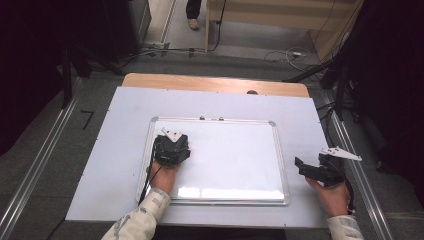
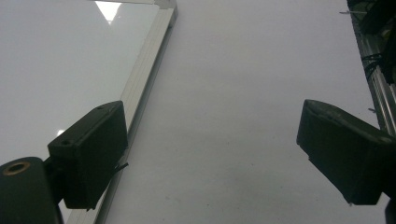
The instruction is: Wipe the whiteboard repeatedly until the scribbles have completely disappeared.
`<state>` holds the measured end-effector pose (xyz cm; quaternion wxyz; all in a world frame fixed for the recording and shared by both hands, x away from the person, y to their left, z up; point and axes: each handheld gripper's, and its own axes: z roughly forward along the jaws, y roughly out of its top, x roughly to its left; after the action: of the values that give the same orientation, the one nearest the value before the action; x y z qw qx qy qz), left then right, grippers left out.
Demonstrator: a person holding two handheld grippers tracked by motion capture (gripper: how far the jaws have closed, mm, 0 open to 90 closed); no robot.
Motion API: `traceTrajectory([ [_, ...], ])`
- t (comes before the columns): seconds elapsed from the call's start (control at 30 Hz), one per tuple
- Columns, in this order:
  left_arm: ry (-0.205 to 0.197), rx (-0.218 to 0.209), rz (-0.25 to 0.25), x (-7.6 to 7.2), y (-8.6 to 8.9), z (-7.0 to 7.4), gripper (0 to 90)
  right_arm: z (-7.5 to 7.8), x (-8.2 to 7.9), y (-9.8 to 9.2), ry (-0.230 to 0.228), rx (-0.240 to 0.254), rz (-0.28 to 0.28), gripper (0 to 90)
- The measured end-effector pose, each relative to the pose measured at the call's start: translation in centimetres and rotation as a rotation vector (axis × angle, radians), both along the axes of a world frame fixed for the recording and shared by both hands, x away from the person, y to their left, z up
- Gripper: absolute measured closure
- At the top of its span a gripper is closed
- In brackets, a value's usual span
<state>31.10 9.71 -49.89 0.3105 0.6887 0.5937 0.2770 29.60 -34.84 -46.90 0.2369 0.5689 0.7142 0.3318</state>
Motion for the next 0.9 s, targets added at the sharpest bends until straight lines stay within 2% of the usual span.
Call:
traceTrajectory([
  [0.27, 0.009, 0.0, -0.033, -0.3, -0.1, 0.1, 41.2, 0.0, 0.0, 0.0, -0.002, 0.0, -0.001, 7.3],
  [0.4, 0.012, -0.018, 0.0, -0.5, 1.0, 0.0, 41.2, 0.0, -0.1, -0.1, -0.002, -0.004, 0.001, 7.3],
  [0.6, 0.011, -0.019, 0.047, -0.9, 2.7, 0.0, 41.2, 0.1, -0.3, -0.3, -0.006, -0.003, -0.003, 7.4],
  [0.9, 0.008, -0.022, 0.098, -2.8, 3.8, -0.1, 41.2, 0.2, -0.4, -0.3, -0.009, 0.0, -0.005, 7.4],
])
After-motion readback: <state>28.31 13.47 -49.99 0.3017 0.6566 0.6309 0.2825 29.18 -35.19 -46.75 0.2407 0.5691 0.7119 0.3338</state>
